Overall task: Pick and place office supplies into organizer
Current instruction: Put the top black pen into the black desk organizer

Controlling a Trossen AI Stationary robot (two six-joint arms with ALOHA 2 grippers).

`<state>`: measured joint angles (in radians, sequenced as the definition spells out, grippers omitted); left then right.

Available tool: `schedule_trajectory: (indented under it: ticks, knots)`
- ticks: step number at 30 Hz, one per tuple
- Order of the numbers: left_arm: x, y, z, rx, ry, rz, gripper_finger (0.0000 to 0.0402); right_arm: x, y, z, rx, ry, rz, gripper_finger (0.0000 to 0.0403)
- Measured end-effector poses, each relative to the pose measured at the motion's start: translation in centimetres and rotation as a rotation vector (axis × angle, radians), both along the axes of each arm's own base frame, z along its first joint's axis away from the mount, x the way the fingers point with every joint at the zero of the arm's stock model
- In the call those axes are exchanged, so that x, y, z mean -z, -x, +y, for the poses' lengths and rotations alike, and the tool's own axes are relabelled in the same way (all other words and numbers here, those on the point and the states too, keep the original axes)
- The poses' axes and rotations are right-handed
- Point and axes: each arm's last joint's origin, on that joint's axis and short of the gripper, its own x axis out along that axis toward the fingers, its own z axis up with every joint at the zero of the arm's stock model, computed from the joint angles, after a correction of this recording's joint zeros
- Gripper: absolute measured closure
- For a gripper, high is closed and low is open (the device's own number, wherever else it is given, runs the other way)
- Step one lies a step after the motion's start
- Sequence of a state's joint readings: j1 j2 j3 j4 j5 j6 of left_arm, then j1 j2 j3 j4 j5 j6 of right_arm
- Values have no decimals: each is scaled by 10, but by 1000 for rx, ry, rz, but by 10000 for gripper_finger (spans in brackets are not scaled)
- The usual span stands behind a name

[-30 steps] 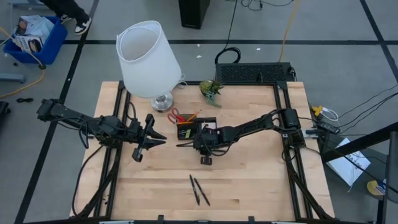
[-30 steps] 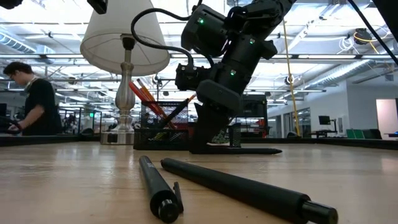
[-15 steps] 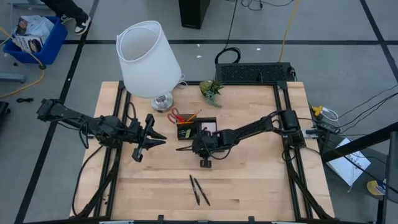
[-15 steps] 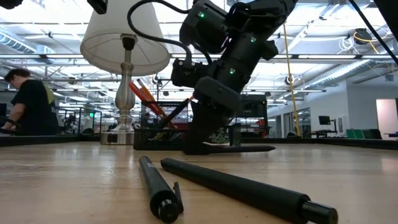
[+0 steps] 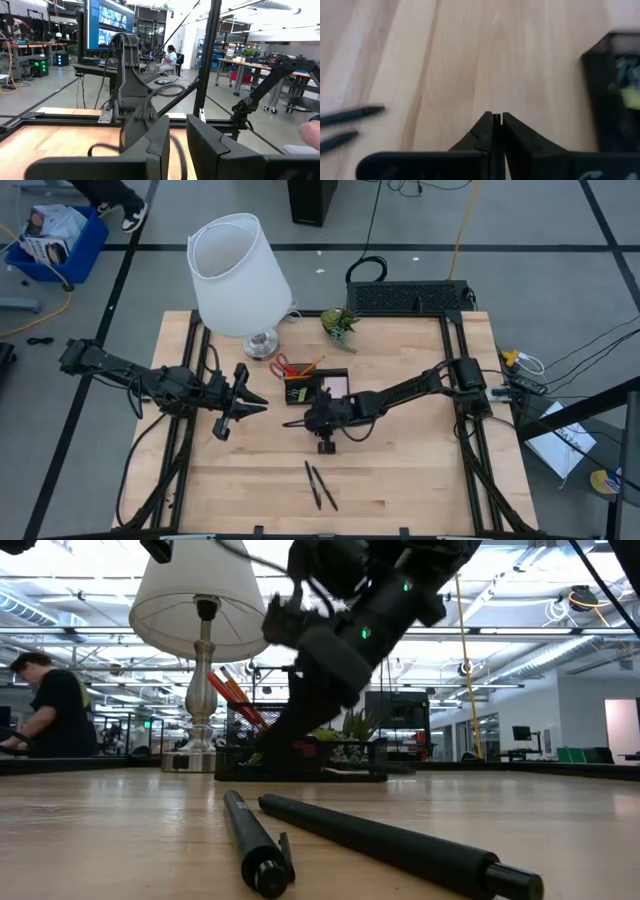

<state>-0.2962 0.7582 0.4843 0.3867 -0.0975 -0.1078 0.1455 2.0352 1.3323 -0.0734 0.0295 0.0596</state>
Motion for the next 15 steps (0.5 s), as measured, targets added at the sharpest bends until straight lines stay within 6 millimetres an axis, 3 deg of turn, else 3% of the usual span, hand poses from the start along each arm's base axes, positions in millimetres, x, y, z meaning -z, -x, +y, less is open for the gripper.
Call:
schedule_trajectory:
  ticks: [9,15]
  knots:
    - [0,0,0,0,-1,3,334,-51,6,-1,-1,12,-147,402]
    - [0,0,0,2,5,4,334,-61,18,1,-172,78,-89,384]
